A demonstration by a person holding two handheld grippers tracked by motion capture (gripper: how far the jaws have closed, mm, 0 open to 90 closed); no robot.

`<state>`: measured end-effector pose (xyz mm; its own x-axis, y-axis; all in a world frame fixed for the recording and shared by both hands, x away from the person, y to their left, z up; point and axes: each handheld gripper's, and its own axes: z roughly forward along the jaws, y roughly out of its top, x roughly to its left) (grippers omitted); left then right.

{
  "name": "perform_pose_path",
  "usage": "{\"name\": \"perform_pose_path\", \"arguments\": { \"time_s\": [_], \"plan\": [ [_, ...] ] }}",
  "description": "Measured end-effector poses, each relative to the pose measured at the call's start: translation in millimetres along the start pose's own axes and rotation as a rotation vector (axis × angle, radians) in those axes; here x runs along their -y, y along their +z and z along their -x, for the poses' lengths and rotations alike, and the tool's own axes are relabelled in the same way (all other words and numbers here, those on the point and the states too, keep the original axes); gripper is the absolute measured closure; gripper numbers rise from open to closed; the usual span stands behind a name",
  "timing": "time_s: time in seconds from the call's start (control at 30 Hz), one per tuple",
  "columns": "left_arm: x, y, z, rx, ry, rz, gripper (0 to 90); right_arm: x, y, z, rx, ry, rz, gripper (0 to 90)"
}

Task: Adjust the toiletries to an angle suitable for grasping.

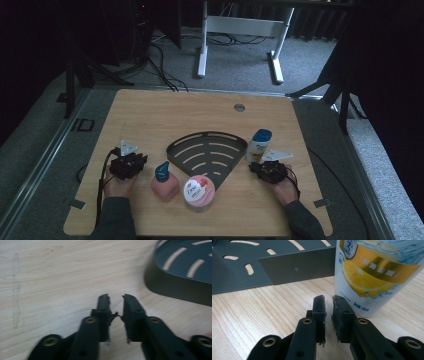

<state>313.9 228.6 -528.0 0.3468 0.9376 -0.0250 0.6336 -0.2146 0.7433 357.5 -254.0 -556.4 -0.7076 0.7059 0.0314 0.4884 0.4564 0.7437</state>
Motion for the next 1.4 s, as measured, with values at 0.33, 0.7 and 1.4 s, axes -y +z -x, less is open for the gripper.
{"name": "perform_pose_path", "arguments": {
  "time_s": [0.33, 0.7, 1.4],
  "plan": [
    [2.3, -28.8, 14.0, 0.062, 0.032, 0.039, 89.4, 0.5, 1.1, 0.7, -0.011, 0.012, 0.012, 71.8],
    [3.8, -52.8, 25.3, 0.156, 0.033, 0.081, 65.9, 0.6, 1.1, 0.3, -0.013, 0.008, 0.013, 69.6],
    [12.7, -83.8, 39.5, 0.245, 0.088, 0.115, 49.4, 1.2, 0.7, -0.2, -0.015, 0.009, 0.014, 68.4]
  ]
}}
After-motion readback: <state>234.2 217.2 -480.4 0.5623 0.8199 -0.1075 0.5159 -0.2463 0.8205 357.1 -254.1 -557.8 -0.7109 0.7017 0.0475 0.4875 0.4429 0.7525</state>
